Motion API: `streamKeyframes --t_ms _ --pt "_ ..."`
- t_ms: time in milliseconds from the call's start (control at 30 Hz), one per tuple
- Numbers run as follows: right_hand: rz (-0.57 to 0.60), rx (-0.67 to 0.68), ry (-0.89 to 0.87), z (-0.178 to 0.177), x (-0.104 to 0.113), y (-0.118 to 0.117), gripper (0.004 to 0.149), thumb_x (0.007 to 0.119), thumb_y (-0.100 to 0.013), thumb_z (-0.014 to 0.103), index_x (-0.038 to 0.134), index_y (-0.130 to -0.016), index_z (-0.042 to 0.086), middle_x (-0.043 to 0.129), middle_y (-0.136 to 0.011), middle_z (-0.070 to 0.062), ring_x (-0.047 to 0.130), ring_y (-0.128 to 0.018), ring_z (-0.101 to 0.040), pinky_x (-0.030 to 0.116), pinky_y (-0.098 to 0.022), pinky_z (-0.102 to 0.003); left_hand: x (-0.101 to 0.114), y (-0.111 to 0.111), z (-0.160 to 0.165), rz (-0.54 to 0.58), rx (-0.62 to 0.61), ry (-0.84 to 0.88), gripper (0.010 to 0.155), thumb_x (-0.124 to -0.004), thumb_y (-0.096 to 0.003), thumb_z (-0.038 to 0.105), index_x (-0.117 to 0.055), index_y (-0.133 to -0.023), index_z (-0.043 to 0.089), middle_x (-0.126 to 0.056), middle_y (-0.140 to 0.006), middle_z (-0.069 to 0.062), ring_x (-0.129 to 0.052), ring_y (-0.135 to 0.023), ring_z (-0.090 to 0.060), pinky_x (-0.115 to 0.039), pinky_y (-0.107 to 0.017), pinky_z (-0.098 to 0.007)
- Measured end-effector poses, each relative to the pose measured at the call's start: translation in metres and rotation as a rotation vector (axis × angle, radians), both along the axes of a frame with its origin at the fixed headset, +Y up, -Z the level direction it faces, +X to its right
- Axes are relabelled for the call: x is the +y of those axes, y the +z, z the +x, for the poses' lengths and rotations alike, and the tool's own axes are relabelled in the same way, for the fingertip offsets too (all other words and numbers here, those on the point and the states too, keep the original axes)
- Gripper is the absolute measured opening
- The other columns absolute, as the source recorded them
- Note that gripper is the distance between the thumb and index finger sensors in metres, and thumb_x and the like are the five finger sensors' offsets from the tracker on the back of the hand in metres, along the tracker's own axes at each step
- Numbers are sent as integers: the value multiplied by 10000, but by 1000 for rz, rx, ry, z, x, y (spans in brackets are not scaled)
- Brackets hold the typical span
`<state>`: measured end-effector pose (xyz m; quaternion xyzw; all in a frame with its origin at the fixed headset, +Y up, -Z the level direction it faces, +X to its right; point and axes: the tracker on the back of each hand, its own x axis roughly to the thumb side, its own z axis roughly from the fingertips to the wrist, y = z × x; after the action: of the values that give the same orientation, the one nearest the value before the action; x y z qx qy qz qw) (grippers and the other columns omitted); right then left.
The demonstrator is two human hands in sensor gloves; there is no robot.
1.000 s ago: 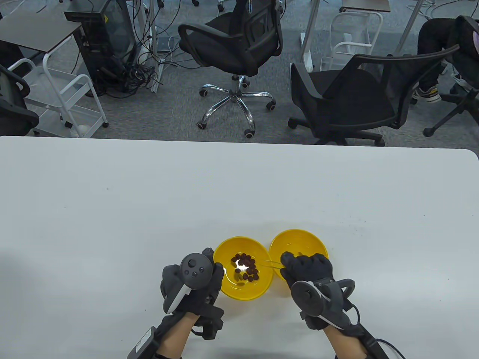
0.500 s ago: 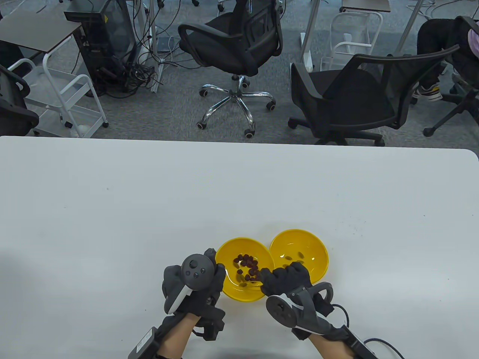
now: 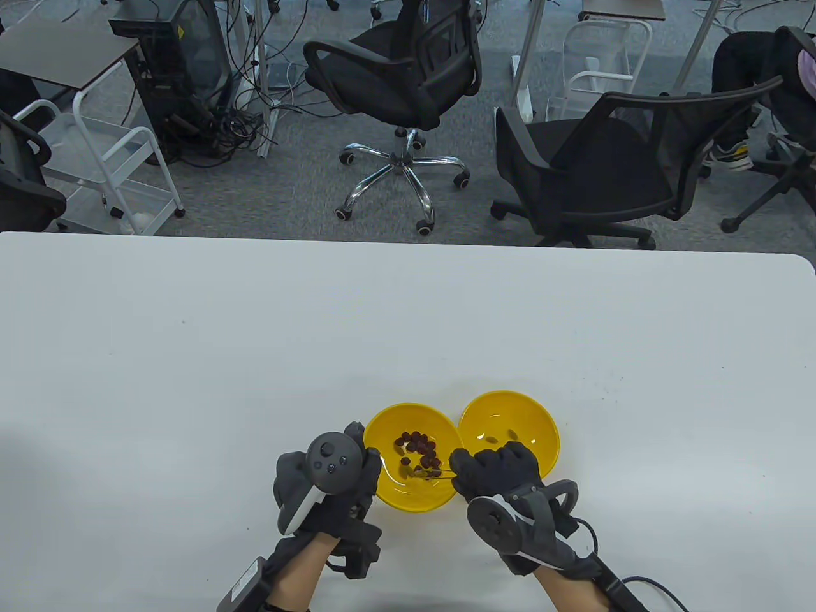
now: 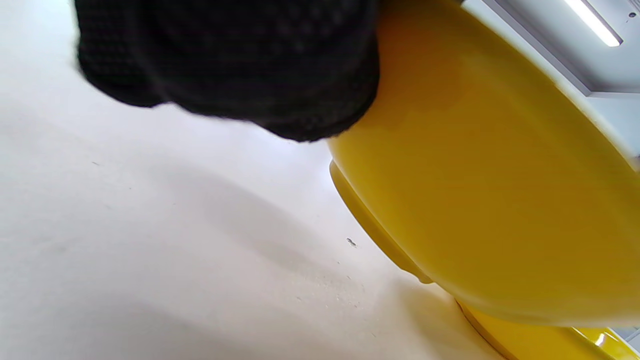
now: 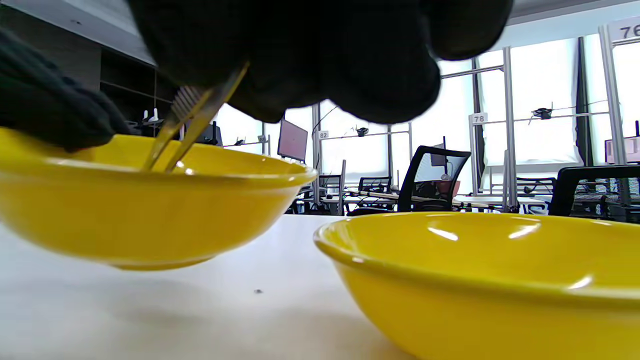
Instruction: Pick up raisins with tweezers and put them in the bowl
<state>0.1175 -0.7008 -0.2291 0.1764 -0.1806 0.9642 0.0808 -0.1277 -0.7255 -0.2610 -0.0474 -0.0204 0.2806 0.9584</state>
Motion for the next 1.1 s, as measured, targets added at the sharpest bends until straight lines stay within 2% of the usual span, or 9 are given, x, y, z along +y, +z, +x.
streamKeyframes --t_ms 167,300,533,833,1100 --pt "2 -121 -77 30 6 -12 442 788 -403 356 921 -780 169 909 -598 -12 957 -424 -164 662 -617 -543 -1 -2 -5 -2 21 -8 587 -620 -551 320 -570 -983 -74 -1005 -423 -75 -987 -142 -79 -890 -352 -392" --pt "-28 -243 -113 58 4 -25 441 793 -404 349 924 -781 161 909 -599 -19 955 -424 -169 658 -617 -547 -1 -3 -6 -4 28 -8 589 -619 -551 320 -569 -984 -76 -1005 -424 -75 -987 -142 -80 -890 -352 -392" --pt "-50 -420 59 83 -13 -42 441 794 -406 346 925 -784 159 909 -601 -22 953 -427 -173 655 -619 -549 -1 -2 -6 -7 22 -13 587 -620 -551 320 -571 -983 -75 -1005 -423 -76 -987 -142 -80 -890 -352 -392" --pt "-71 -476 236 80 -24 -49 441 793 -407 345 923 -787 162 907 -607 -21 952 -434 -176 650 -625 -549 -1 -2 -6 -7 22 -16 588 -620 -551 320 -570 -983 -75 -1005 -423 -76 -987 -142 -81 -890 -351 -392" --pt "-100 -488 314 76 -30 -53 443 795 -407 343 926 -789 159 909 -610 -24 953 -435 -183 647 -626 -552 0 -2 -6 -7 21 -16 588 -620 -551 320 -570 -983 -76 -1005 -424 -76 -987 -142 -81 -889 -352 -393"
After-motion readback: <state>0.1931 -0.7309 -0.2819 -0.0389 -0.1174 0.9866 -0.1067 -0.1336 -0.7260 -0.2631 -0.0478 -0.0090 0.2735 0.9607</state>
